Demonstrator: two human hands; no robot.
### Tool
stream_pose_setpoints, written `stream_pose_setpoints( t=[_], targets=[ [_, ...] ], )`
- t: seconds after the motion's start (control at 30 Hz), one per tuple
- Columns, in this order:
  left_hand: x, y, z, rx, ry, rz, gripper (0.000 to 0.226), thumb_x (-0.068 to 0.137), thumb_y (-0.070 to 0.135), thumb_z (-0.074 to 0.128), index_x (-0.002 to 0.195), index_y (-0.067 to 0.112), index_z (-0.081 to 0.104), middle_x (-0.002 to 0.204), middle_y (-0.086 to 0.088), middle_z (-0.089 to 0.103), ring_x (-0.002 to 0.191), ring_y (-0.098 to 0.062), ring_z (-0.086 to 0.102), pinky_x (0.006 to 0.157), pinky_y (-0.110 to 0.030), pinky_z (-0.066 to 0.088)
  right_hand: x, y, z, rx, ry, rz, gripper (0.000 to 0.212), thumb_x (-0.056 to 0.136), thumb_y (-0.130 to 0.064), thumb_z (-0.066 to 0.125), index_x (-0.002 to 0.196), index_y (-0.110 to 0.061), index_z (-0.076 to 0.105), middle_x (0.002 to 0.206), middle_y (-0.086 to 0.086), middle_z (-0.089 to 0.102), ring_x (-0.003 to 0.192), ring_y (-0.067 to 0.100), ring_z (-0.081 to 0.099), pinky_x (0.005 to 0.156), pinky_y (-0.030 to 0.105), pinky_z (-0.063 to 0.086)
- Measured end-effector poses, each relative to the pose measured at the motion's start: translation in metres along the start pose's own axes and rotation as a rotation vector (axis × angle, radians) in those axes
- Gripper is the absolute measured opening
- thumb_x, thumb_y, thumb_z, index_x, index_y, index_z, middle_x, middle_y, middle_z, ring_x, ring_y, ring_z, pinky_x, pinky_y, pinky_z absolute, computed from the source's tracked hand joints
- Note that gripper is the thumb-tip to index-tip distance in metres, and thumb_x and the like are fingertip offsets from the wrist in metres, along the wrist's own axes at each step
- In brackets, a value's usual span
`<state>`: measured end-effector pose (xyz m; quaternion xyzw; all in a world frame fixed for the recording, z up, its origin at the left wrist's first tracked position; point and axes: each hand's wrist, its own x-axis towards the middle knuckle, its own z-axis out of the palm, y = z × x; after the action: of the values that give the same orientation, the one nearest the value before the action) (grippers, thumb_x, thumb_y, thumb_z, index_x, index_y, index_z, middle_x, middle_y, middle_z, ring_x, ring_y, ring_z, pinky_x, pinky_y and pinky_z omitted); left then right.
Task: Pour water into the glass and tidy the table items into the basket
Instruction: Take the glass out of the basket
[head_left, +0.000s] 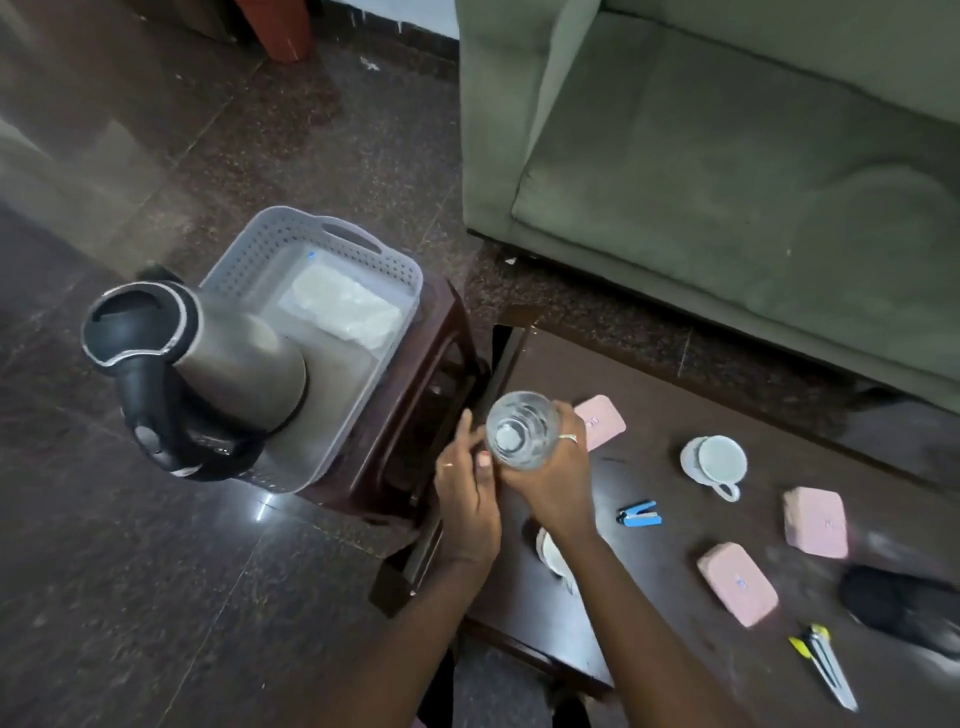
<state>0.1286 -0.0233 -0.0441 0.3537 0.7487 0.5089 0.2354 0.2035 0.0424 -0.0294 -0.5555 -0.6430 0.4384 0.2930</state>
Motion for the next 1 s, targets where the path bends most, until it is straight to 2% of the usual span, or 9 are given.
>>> stream_pose_setpoints(
  t=[0.13, 0.23, 0.3, 0.5, 0.63, 0.73, 0.8, 0.9, 1.0],
  targets=[
    [-0.030, -0.018, 0.027, 0.046, -0.228, -0.155, 0.057, 0.091, 0.042, 0.032, 0.143, 0.024, 0.018, 0.126, 0.003, 0.057, 0.125, -0.019, 0.043, 0.109, -0.042, 0.028, -0.012, 0.053, -0.022, -0.064, -0.034, 0.222, 0.068, 0.054, -0.014, 0.082, 0.110, -0.023, 0.045, 0.106, -0.003, 0.047, 0.087, 0.006, 0.052, 0.069, -0.002, 0.036],
    [-0.037, -0.031, 0.038, 0.108, -0.329, -0.255, 0.063, 0.089, 0.041, 0.031, 0.146, 0.023, 0.013, 0.130, 0.008, 0.054, 0.131, -0.018, 0.035, 0.110, -0.038, 0.014, -0.015, 0.082, -0.027, -0.108, -0.096, 0.286, 0.071, 0.054, -0.015, 0.082, 0.113, -0.023, 0.043, 0.112, 0.000, 0.048, 0.092, 0.013, 0.056, 0.070, 0.012, 0.040],
    [-0.037, -0.038, 0.043, 0.133, -0.362, -0.295, 0.060, 0.094, 0.041, 0.032, 0.147, 0.023, 0.010, 0.130, 0.010, 0.054, 0.132, -0.016, 0.032, 0.108, -0.037, 0.011, -0.014, 0.094, -0.027, -0.119, -0.107, 0.306, 0.072, 0.054, -0.016, 0.083, 0.114, -0.024, 0.044, 0.111, -0.002, 0.048, 0.096, 0.015, 0.058, 0.071, 0.016, 0.040],
    [-0.034, -0.050, 0.051, 0.140, -0.386, -0.324, 0.059, 0.093, 0.039, 0.031, 0.146, 0.021, 0.013, 0.134, 0.007, 0.052, 0.133, -0.017, 0.028, 0.109, -0.040, 0.009, -0.003, 0.110, -0.022, -0.206, -0.138, 0.279, 0.077, 0.053, -0.022, 0.082, 0.118, -0.024, 0.041, 0.113, 0.000, 0.054, 0.099, 0.021, 0.058, 0.076, 0.030, 0.048],
    [-0.032, -0.050, 0.056, 0.141, -0.387, -0.351, 0.052, 0.099, 0.031, 0.035, 0.146, 0.023, 0.015, 0.137, 0.008, 0.050, 0.135, -0.016, 0.024, 0.109, -0.038, 0.009, 0.003, 0.111, -0.018, -0.207, -0.133, 0.303, 0.078, 0.055, -0.027, 0.082, 0.121, -0.027, 0.039, 0.119, 0.000, 0.054, 0.101, 0.019, 0.058, 0.077, 0.028, 0.046],
    [-0.027, -0.045, 0.054, 0.151, -0.416, -0.379, 0.050, 0.099, 0.031, 0.035, 0.145, 0.023, 0.018, 0.139, 0.009, 0.048, 0.136, -0.017, 0.024, 0.111, -0.040, 0.010, 0.005, 0.111, -0.018, -0.247, -0.163, 0.337, 0.084, 0.056, -0.024, 0.084, 0.125, -0.026, 0.036, 0.125, 0.002, 0.049, 0.108, 0.022, 0.055, 0.084, 0.036, 0.049],
    [-0.021, -0.042, 0.044, 0.145, -0.387, -0.389, 0.048, 0.099, 0.031, 0.036, 0.144, 0.023, 0.021, 0.139, 0.007, 0.048, 0.135, -0.018, 0.028, 0.113, -0.042, 0.015, 0.005, 0.106, -0.017, -0.371, -0.188, 0.370, 0.097, 0.057, -0.021, 0.084, 0.136, -0.021, 0.028, 0.135, 0.007, 0.041, 0.119, 0.028, 0.047, 0.094, 0.040, 0.044],
    [-0.010, -0.038, 0.015, 0.106, -0.189, -0.372, 0.046, 0.097, 0.022, 0.041, 0.141, 0.018, 0.031, 0.135, -0.002, 0.051, 0.129, -0.021, 0.037, 0.110, -0.038, 0.026, -0.002, 0.081, -0.006, -0.673, -0.136, 0.346, 0.110, 0.059, -0.032, 0.083, 0.144, -0.015, 0.015, 0.149, 0.012, 0.022, 0.134, 0.034, 0.024, 0.109, 0.046, 0.023],
    [0.001, -0.041, -0.030, 0.173, 0.078, -0.372, 0.039, 0.094, 0.009, 0.046, 0.133, 0.007, 0.043, 0.127, -0.012, 0.055, 0.119, -0.028, 0.046, 0.102, -0.033, 0.031, -0.010, 0.028, 0.028, -0.582, -0.155, 0.161, 0.088, 0.069, -0.032, 0.075, 0.141, -0.012, 0.029, 0.147, 0.013, 0.026, 0.135, 0.033, 0.024, 0.112, 0.044, 0.020]
  ],
)
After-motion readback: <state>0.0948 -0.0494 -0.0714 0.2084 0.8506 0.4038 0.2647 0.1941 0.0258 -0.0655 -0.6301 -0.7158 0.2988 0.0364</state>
